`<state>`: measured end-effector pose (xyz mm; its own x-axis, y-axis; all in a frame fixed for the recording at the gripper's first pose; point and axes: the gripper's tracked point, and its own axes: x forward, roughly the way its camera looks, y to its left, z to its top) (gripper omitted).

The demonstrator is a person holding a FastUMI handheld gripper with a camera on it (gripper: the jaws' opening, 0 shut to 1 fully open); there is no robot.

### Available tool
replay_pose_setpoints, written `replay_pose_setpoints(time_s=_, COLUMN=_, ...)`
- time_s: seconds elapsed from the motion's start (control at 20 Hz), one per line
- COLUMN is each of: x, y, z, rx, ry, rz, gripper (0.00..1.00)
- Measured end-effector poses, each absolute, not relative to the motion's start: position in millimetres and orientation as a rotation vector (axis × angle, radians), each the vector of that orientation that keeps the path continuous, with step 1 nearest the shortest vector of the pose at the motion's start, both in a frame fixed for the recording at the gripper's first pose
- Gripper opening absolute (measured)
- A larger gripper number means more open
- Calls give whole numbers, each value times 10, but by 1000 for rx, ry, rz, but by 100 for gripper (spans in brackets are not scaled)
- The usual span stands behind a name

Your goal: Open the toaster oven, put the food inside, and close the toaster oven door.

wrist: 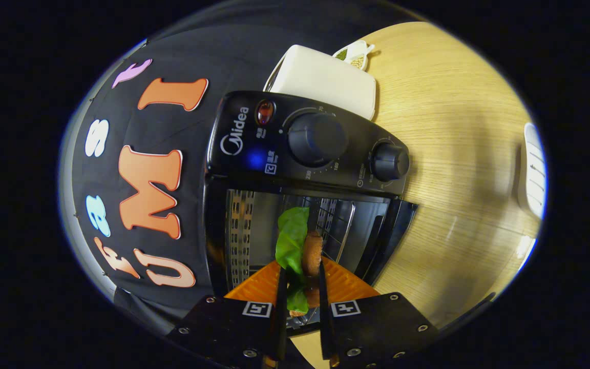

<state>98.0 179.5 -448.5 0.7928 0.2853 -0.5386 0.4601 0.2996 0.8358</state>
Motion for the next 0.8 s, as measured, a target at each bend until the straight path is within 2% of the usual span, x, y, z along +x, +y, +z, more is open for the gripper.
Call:
replay_pose_setpoints(time_s=0.35, x=1057, y=2149, z=-4536, rx=1200, ry=701, rz=-121, gripper=41)
replay_pose_setpoints(time_s=0.5, x=1070, y=2243, z=-4504, rx=1232, ry=727, rz=-111, gripper=62)
replay_pose_setpoints(time_s=0.65, x=944, y=2264, z=-4520, rx=1210, ry=769, rz=-122, gripper=64)
replay_pose_setpoints(time_s=0.8, x=811, y=2215, z=-4490, rx=1204, ry=792, rz=-111, gripper=96)
